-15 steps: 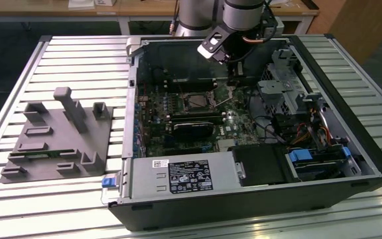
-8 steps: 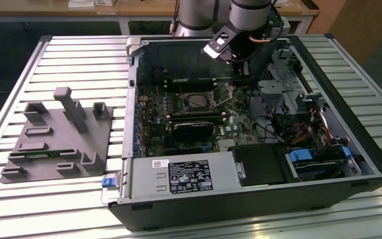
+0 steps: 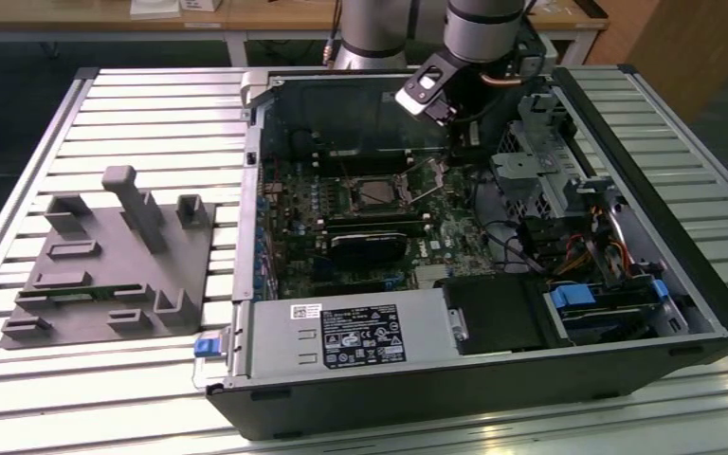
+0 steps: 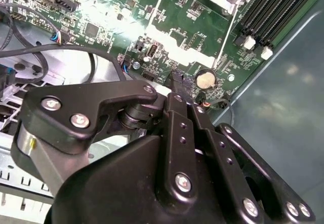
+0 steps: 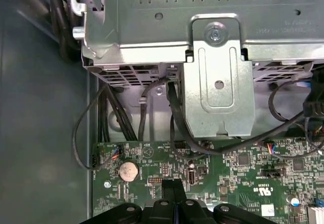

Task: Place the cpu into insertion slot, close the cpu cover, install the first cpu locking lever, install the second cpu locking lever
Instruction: 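Close the cpu cover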

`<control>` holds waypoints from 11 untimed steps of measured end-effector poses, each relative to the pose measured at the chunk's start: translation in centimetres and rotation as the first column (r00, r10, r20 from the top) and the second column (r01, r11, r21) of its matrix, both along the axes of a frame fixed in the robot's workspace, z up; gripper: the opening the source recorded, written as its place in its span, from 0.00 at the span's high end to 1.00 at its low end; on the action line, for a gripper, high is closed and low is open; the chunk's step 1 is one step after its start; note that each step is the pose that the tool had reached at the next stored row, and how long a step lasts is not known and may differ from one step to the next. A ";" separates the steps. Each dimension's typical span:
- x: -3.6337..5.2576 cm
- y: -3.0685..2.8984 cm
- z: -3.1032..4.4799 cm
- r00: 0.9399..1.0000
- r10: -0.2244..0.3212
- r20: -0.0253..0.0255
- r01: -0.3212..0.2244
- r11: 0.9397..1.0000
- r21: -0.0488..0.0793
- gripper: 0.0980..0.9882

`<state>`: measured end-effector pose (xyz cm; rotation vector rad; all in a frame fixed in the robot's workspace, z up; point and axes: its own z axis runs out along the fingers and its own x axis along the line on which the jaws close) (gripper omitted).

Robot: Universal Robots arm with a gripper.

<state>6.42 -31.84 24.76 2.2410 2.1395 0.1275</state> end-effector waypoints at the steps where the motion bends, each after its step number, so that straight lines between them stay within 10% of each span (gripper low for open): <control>1: 0.07 0.00 -0.10 1.000 0.000 -0.001 0.000 1.000 0.000 0.99; 11: 0.39 0.00 -1.42 1.000 0.000 -0.017 0.000 1.000 0.000 0.99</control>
